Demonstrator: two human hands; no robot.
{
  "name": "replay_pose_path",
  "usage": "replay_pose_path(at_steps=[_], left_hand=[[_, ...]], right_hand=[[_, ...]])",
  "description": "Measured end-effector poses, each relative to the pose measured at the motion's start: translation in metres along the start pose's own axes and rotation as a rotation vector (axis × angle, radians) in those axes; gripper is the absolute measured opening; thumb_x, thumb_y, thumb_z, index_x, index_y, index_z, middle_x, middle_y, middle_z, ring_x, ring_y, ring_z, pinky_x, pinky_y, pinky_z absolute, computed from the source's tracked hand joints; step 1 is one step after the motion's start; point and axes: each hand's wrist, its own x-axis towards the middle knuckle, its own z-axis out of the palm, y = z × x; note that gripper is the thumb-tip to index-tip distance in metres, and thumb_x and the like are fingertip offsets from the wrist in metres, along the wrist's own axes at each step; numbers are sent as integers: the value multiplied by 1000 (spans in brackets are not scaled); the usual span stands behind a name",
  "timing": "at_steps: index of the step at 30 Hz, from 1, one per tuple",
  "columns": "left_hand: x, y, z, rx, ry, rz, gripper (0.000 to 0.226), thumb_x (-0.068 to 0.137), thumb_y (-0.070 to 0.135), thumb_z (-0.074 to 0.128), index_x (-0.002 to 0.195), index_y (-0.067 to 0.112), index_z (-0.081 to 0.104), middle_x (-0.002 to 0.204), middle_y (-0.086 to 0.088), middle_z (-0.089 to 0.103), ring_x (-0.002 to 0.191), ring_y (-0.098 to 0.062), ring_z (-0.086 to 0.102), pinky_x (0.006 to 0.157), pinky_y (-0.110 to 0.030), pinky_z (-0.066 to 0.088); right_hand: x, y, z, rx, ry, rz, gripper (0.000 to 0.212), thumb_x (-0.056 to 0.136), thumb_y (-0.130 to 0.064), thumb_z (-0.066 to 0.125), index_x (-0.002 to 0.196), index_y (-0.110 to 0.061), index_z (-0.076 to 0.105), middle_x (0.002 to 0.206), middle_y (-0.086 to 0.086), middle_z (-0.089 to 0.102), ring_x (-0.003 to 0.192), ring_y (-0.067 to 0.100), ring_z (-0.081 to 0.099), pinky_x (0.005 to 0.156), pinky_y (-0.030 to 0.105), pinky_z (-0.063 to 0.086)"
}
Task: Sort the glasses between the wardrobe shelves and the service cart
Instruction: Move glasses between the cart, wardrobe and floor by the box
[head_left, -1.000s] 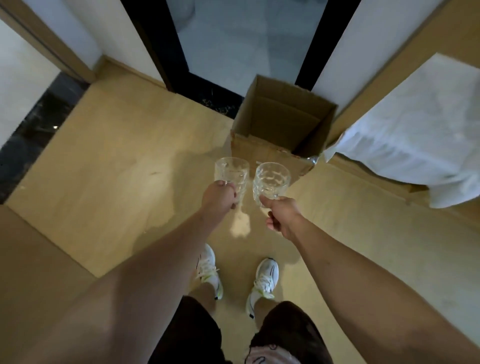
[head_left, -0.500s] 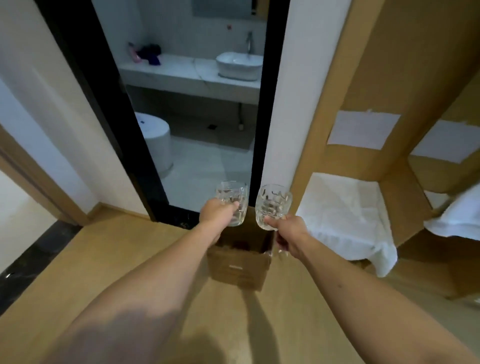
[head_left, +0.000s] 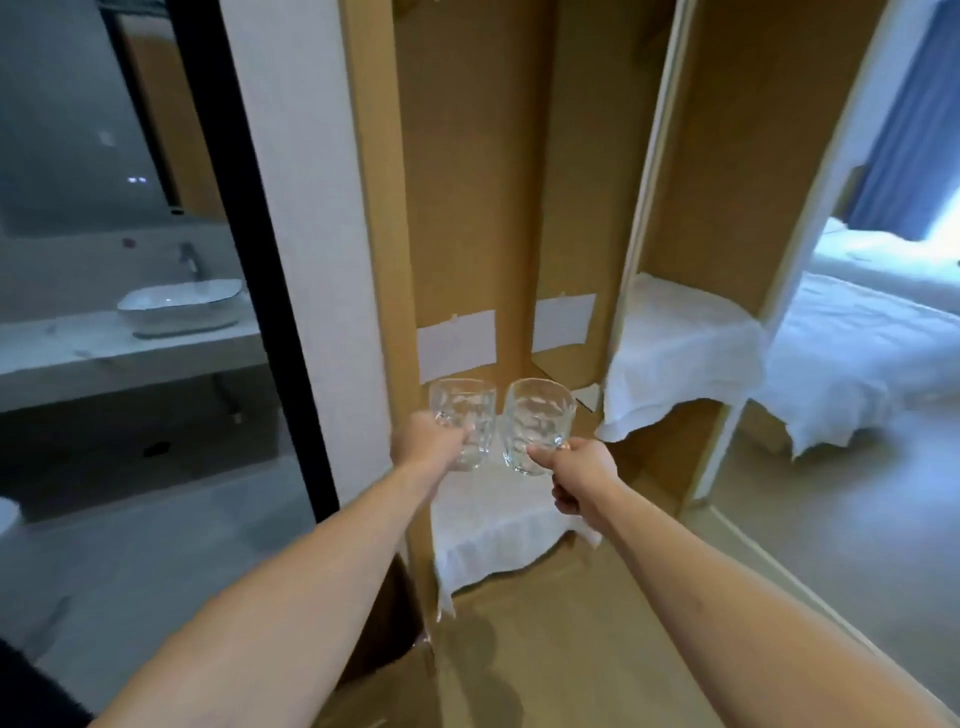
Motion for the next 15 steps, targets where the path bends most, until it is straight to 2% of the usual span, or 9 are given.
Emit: replay_pose_path(at_steps=[2,4,8,10,13,15], left_hand=[[0,23,32,-48,-79,41,24,82,31,83,94,12,76,90,-7,74,88,-28,71,80,-40,61],[-4,49,64,-72,-157,87,19,81,27,84,92,15,76,87,-4,75,83,-23,72,78,-40,62],[-20,104,130,-59,-288,204,19,81,31,83,84,16,73,80,0,73,75,-19,70,62,-31,56],[-28,133,166,-58,-347,251,18,82,32,83,84,17,72,81,1,73,77,-18,70,66,-34,59],[-41,177,223,-84,-416,299,22,83,31,83,81,14,69,78,-1,70,75,-19,68,69,-36,60],[-50,203,262,-103,-439,330,26,82,29,83,73,13,64,68,0,64,67,-18,63,59,-33,54]], right_hand=[[-5,-5,-39,2,100,-18,29,84,-32,84,91,-16,61,66,3,51,49,17,42,44,23,40],[-10,-9,-77,0,196,-28,29,83,-35,84,92,-13,68,64,3,54,50,18,45,44,26,41],[-18,-15,-155,51,379,-48,31,81,-40,84,98,-17,70,66,1,52,58,19,46,46,27,41],[-16,-17,-197,91,448,-51,35,82,-39,84,102,-15,69,67,1,52,57,18,45,45,26,41],[-12,-21,-257,164,520,-59,32,82,-35,85,87,-15,60,61,2,46,50,18,37,44,24,37],[-8,-22,-298,174,579,-66,35,82,-32,85,78,-16,54,59,3,43,47,18,36,44,23,36]])
